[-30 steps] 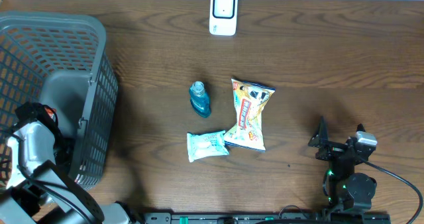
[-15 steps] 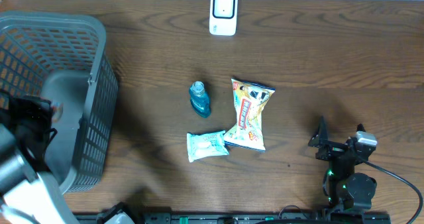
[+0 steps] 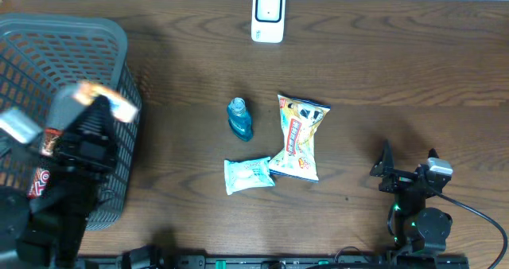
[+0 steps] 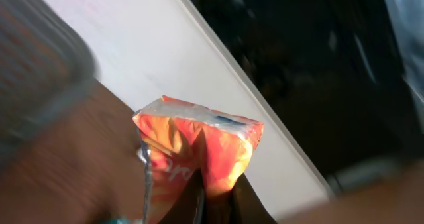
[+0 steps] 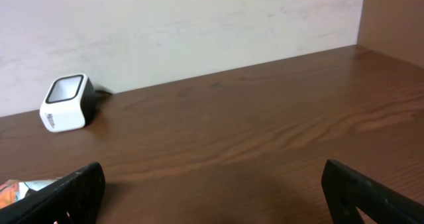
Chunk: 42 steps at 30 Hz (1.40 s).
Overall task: Scan the item barcode
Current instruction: 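Grasp the small orange box with the left gripper and lift it, then carry the orange box to the scanner and hold it there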
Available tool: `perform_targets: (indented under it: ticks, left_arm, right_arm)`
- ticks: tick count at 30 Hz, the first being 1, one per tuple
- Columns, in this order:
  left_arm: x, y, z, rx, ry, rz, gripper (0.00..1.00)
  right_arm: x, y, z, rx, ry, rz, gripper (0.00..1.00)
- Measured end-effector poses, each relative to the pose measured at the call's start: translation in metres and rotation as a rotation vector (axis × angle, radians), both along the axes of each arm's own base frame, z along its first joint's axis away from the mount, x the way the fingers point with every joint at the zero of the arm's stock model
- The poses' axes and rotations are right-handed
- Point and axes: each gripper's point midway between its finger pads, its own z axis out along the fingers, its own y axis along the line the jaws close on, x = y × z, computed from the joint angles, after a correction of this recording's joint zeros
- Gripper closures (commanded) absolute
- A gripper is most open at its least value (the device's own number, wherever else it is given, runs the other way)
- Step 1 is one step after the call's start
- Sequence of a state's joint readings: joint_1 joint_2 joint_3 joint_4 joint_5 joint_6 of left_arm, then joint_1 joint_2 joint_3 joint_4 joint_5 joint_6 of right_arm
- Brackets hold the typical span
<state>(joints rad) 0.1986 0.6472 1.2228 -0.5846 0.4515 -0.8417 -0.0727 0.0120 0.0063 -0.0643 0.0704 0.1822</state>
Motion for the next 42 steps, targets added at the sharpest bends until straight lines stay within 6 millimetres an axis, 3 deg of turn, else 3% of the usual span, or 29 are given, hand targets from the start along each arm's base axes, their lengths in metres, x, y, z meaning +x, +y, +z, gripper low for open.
perform_targets:
  ticks: [4, 8, 11, 15, 20, 24, 28, 34, 38, 42]
  left_arm:
    - [0.011, -0.034, -0.001, 0.004, 0.009, -0.157, 0.93]
    - [0.029, -0.079, -0.022, 0.055, 0.082, -0.343, 0.93]
    - [0.045, -0.121, -0.052, 0.12, 0.168, -0.476, 0.92]
    - [0.06, -0.181, -0.108, 0.234, 0.31, -0.619, 0.93]
    - [0.054, -0.259, -0.175, 0.39, 0.413, -0.786, 0.92]
    - [0.041, -0.301, -0.227, 0.513, 0.484, -0.85, 0.92]
    - [0.036, -0.318, -0.284, 0.659, 0.569, -0.826, 0.93]
    - [0.047, -0.328, -0.361, 0.809, 0.652, -0.757, 0.93]
    - [0.049, -0.332, -0.383, 0.829, 0.67, -0.743, 0.89]
    - [0.05, -0.332, -0.384, 0.836, 0.669, -0.732, 0.61]
  right_arm:
    - [0.0, 0.0, 0.0, 0.0, 0.0, 0.0, 0.01]
    - [0.0, 0.0, 0.0, 0.0, 0.0, 0.0, 0.01]
    - [0.0, 0.0, 0.0, 0.0, 0.0, 0.0, 0.01]
    - [0.0, 0.0, 0.0, 0.0, 0.0, 0.0, 0.01]
    - [0.0, 0.0, 0.0, 0.0, 0.0, 0.0, 0.01]
    - [0.0, 0.0, 0.0, 0.0, 0.0, 0.0, 0.01]
    - [0.0, 0.0, 0.0, 0.0, 0.0, 0.0, 0.01]
    - [0.0, 0.0, 0.0, 0.0, 0.0, 0.0, 0.01]
    - [0.0, 0.0, 0.0, 0.0, 0.0, 0.0, 0.01]
    - [0.0, 0.0, 0.0, 0.0, 0.0, 0.0, 0.01]
